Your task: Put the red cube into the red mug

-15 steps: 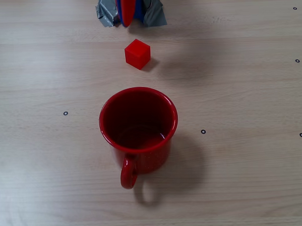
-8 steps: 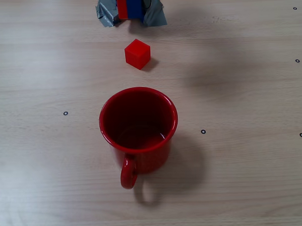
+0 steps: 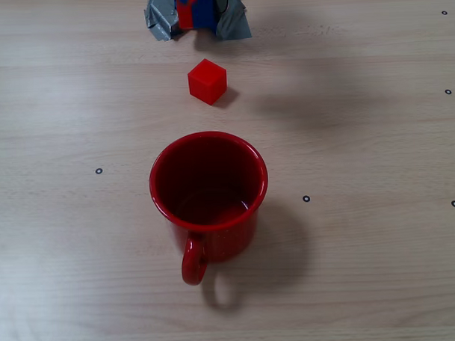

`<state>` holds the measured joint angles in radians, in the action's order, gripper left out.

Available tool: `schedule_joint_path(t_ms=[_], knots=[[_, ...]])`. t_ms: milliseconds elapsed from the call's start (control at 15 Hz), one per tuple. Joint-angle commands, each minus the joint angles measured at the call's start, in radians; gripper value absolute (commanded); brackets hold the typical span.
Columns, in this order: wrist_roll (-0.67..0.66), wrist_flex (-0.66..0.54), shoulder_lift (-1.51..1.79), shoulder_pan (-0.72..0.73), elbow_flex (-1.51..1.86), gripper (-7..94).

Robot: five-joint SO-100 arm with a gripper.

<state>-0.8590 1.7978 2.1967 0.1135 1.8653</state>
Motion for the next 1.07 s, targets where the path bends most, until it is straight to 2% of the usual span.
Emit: schedule_joint_path(t_ms=[0, 333, 733, 1000], knots=[[-0.038, 0.063, 0.023, 0.008, 0.012, 0], [-0.008, 0.003, -0.015, -0.015, 0.123, 0], [0.063, -0.137, -0.089, -0.048, 0.210, 0], [0.127, -0.210, -0.114, -0.018, 0.291, 0]])
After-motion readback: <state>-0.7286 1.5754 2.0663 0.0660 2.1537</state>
